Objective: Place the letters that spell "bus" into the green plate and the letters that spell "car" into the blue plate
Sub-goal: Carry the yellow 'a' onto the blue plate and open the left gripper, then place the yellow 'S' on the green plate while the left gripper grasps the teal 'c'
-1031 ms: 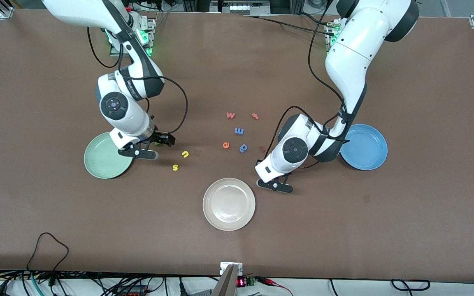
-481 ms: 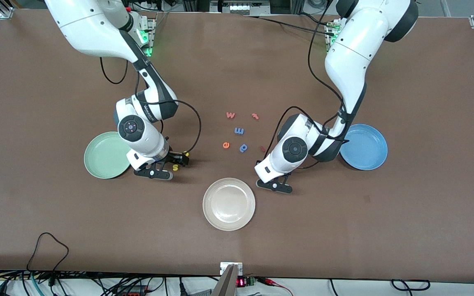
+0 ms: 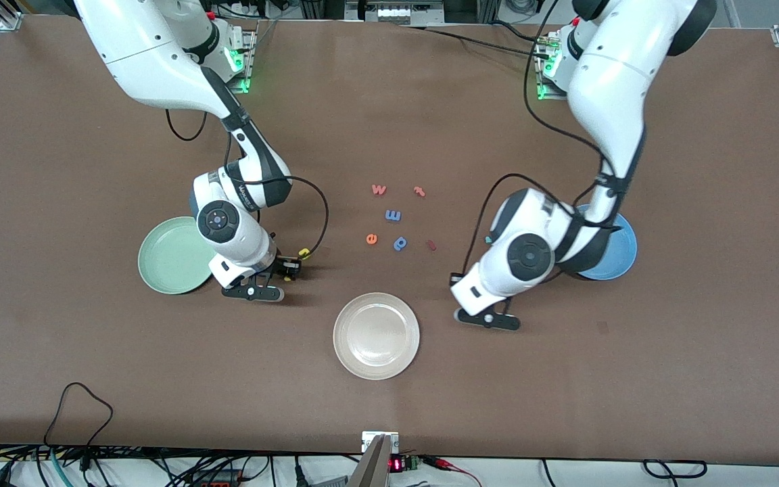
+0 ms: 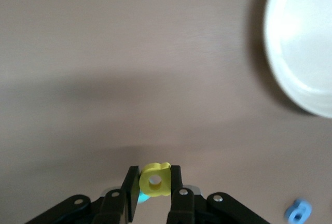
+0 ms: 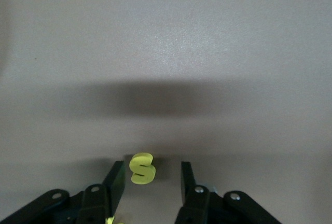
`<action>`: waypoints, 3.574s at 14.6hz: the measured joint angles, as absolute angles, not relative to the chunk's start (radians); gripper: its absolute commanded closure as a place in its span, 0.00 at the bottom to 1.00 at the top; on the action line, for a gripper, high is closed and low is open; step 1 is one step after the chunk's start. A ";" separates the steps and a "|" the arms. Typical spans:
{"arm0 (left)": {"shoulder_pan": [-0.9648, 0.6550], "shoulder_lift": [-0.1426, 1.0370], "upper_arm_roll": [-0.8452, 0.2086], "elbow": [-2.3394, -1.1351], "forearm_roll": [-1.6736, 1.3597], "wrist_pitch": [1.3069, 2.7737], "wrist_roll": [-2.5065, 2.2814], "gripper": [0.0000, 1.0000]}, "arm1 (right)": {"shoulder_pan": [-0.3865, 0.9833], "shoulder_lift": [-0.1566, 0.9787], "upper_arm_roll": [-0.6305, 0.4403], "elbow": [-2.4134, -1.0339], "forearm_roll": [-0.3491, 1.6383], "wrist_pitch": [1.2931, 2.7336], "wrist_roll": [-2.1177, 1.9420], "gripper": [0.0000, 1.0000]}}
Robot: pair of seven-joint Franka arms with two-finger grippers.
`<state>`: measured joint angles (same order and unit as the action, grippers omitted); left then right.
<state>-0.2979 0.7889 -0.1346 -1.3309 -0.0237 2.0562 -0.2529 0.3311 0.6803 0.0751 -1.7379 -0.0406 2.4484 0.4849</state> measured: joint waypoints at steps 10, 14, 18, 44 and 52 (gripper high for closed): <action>0.016 0.568 -0.125 -1.763 0.048 2.037 -0.045 0.83 | 0.347 0.700 0.077 -1.738 -0.065 2.448 0.466 0.50; 0.102 0.522 -0.125 -1.855 0.049 2.044 0.023 0.80 | 0.359 0.700 0.077 -1.738 -0.065 2.448 0.465 0.57; 0.118 0.515 -0.129 -1.934 0.049 2.094 0.026 0.35 | 0.358 0.700 0.076 -1.737 -0.066 2.448 0.465 0.62; -0.251 0.794 -0.182 -1.493 -0.058 2.158 -0.150 0.50 | 0.096 0.493 0.031 -1.795 -0.082 2.016 0.063 0.92; -0.297 0.827 -0.179 -1.492 -0.002 2.160 -0.232 0.54 | 0.039 0.504 0.042 -1.821 -0.092 2.078 0.013 0.00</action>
<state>-0.2966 0.8270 -0.1795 -1.4924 -0.0018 2.1596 -0.2318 0.0391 0.5044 0.0424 -1.8206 -0.0916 2.0778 0.0133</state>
